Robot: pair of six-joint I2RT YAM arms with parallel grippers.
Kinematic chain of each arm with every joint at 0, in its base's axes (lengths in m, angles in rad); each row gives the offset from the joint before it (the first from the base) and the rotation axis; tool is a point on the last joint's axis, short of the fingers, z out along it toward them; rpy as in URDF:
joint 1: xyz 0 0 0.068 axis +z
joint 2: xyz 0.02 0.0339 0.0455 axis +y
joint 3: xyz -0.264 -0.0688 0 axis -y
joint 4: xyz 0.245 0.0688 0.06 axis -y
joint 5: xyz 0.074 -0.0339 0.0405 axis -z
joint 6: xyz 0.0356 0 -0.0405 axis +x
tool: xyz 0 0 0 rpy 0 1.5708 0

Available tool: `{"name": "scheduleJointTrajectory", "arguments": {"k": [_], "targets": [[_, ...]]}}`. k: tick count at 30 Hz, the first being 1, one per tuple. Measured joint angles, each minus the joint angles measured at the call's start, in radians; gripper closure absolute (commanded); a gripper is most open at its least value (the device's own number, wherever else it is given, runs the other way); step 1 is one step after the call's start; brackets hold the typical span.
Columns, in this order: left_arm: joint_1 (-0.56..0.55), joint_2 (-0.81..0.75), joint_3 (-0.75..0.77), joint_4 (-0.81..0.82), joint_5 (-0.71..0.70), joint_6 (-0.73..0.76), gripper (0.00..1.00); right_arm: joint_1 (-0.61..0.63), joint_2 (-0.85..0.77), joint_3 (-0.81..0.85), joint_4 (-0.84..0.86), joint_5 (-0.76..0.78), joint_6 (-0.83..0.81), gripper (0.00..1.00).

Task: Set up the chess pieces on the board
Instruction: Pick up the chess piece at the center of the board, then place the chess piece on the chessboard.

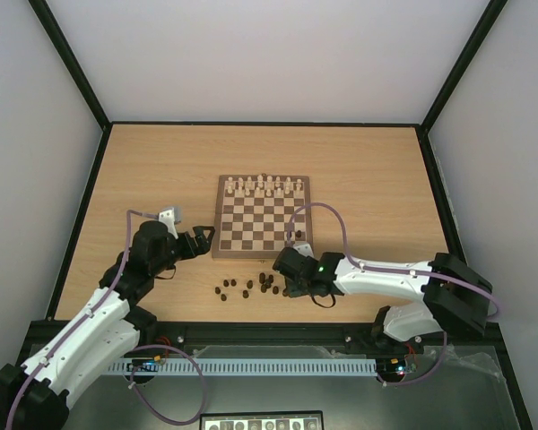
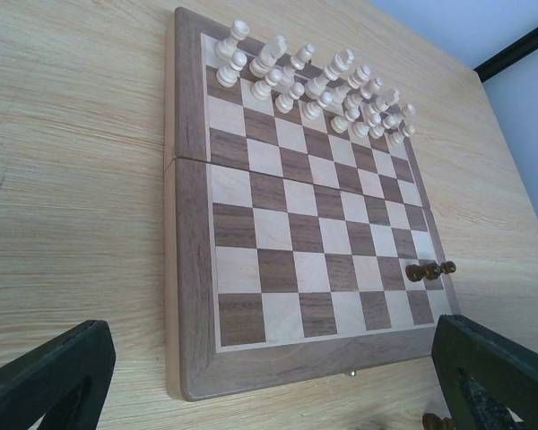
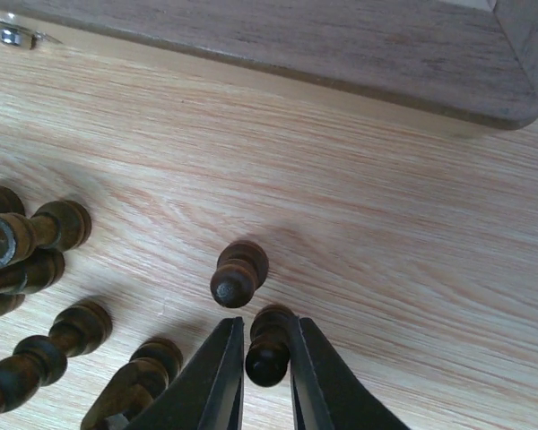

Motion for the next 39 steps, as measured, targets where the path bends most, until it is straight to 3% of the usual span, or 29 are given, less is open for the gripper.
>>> {"name": "scheduleJointTrajectory", "arguments": {"k": [12, 20, 30, 39], "targets": [[0.000, -0.002, 0.000, 0.000, 0.000, 0.000, 0.00, 0.000, -0.065, 0.013, -0.055, 0.018, 0.002, 0.93], [0.000, -0.001, -0.003, 0.000, 0.000, 0.000, 0.00, 0.000, -0.093, 0.189, -0.171, 0.102, -0.026, 0.92], [0.000, 0.000, -0.005, 0.000, -0.001, 0.001, 0.01, -0.100, 0.122, 0.441, -0.172, 0.120, -0.164, 0.93], [0.000, 0.011, -0.005, 0.000, -0.003, 0.001, 0.00, -0.193, 0.310, 0.529, -0.122, 0.067, -0.272, 0.94]]}}
